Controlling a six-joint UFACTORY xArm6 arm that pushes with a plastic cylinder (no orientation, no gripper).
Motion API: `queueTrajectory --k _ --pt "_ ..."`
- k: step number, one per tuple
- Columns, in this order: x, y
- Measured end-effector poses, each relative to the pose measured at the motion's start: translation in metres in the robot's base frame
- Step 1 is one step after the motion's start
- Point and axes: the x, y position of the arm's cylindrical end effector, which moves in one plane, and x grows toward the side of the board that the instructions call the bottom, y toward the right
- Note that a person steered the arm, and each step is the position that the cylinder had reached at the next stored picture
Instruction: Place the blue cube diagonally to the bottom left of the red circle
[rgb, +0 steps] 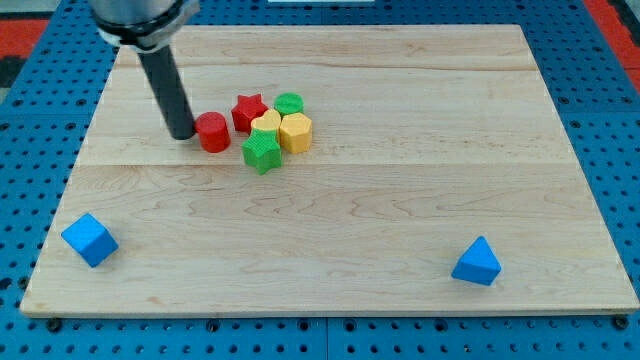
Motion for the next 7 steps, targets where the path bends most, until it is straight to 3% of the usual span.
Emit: queueTrajectory --k 1,2,3,4,5,6,7 --pt "0.011 0.019" --pt "0.022 0.0" --pt "0.022 -0.095" --pt "0.03 -0.151" --pt "0.033 -0.153" --pt "0.123 -0.153" --pt "0.161 -0.153"
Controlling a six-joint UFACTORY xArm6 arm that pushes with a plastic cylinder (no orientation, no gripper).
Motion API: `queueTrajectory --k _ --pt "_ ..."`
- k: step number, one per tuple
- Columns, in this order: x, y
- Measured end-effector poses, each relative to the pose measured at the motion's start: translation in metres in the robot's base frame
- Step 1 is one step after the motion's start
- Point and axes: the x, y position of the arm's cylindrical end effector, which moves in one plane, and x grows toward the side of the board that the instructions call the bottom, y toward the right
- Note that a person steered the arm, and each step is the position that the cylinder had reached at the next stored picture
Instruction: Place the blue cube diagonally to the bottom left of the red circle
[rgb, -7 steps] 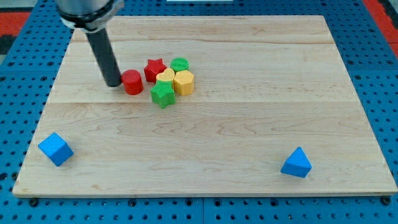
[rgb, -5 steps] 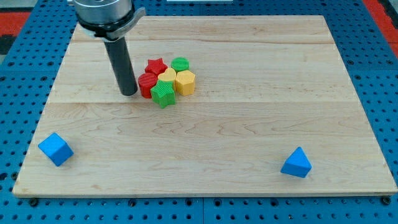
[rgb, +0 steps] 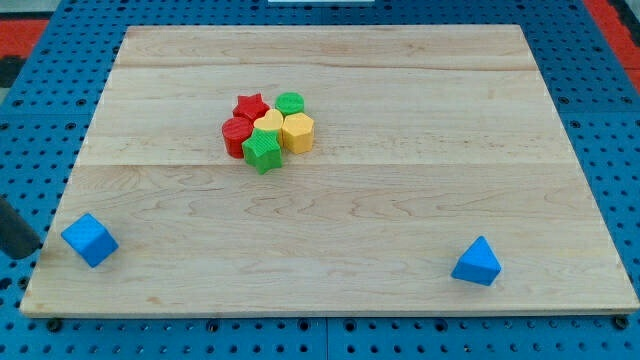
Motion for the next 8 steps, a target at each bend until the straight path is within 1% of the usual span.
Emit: queueTrajectory --k 1,2,3,4,5,6,8 --pt "0.001 0.001" --pt "0.003 0.045" --pt "0.003 0.103" --pt "0.003 0.119" --pt "0.011 0.136" --pt "-0.008 0.123" --pt "-0.04 0.159"
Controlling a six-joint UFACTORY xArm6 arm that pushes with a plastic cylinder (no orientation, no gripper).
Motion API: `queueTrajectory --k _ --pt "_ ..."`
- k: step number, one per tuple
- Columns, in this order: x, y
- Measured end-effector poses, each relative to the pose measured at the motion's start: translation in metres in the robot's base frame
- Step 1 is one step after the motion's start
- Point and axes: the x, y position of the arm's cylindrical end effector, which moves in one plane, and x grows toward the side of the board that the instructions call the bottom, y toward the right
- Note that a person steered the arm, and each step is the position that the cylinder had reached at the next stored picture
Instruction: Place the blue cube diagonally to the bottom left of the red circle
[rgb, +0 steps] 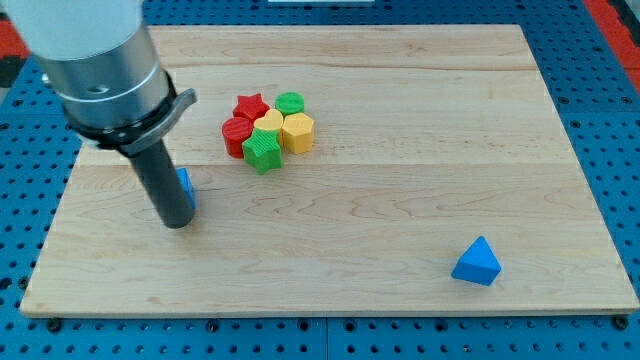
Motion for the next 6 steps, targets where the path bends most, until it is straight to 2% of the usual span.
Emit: queueTrajectory --k 2,3,4,5,6 --pt "0.01 0.042" --pt "0.014 0.135" --pt "-0.017 0.249" --pt "-0.007 0.36" --pt "0.064 0.376"
